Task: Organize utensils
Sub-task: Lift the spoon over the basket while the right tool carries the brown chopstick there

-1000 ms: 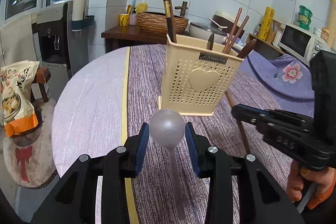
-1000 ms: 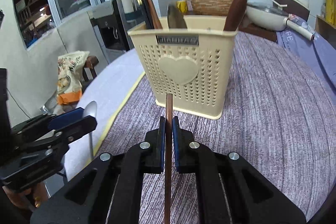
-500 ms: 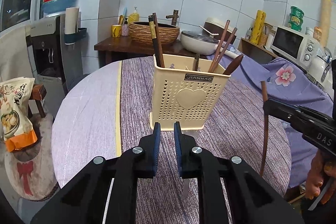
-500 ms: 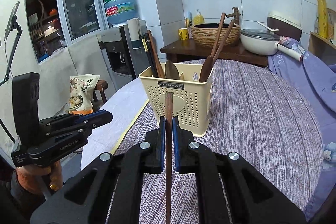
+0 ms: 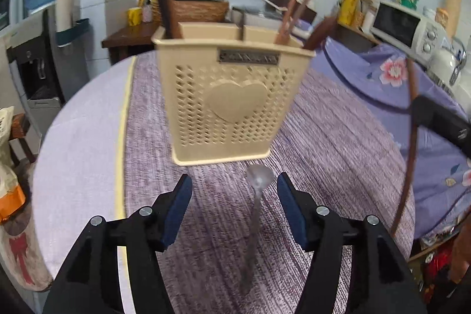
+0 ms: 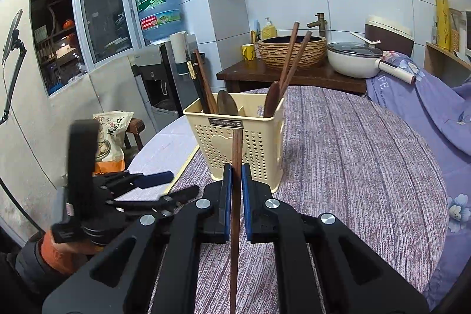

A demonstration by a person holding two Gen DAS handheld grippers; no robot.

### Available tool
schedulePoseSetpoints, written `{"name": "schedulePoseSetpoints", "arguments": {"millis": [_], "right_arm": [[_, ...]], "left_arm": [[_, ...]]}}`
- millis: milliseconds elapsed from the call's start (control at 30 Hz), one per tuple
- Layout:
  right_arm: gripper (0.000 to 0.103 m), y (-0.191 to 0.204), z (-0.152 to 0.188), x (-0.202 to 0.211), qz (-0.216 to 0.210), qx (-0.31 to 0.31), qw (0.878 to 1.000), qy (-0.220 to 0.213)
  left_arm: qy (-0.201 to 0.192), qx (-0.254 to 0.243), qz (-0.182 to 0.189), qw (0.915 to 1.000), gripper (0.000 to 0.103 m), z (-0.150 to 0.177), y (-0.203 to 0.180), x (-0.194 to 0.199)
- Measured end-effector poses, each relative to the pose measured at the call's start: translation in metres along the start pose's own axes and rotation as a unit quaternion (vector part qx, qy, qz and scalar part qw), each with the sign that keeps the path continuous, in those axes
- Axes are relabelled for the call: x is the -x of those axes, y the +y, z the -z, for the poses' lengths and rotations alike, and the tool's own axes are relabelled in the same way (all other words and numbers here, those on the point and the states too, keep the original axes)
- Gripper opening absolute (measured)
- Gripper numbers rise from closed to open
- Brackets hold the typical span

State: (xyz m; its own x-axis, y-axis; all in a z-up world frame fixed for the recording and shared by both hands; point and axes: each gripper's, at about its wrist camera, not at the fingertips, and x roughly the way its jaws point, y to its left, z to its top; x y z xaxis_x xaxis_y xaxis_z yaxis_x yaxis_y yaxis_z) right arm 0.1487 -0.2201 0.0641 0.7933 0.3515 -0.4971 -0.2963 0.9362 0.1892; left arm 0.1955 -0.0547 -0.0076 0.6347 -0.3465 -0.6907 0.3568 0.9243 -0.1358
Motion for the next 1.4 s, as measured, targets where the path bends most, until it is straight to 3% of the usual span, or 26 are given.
{"name": "schedulePoseSetpoints", "arguments": {"millis": [233,600,767,1000,1400], "right_arm": [[0.008,-0.013,0.003,0.016,0.005,-0.022,1.0,-0.014],[0.008,-0.022,0.01,0.034,0.0,-0.036,0.999,-0.032],[0.008,-0.023,0.011,0.037,-0.003,-0.039,0.999,-0.034],[0.008,-0.023,0.01,0.036,-0.005,-0.039,0.999,-0.034],[0.008,-0.014,0.006,0.034,-0.012,-0.033,0.999,-0.036]], "left_arm": [[0.053,-0.064,-0.007,0.9965,0.059,0.002,-0.034,-0.055],[0.087,-0.072,-0.03,0.9931,0.052,-0.002,-0.044,-0.101],[0.081,-0.077,-0.036,0.9931,0.035,-0.005,-0.046,-0.101],[0.074,-0.067,-0.038,0.9943,0.035,-0.006,-0.043,-0.1],[-0.037,-0.03,-0.012,0.9988,0.035,-0.018,-0.029,-0.006]]}}
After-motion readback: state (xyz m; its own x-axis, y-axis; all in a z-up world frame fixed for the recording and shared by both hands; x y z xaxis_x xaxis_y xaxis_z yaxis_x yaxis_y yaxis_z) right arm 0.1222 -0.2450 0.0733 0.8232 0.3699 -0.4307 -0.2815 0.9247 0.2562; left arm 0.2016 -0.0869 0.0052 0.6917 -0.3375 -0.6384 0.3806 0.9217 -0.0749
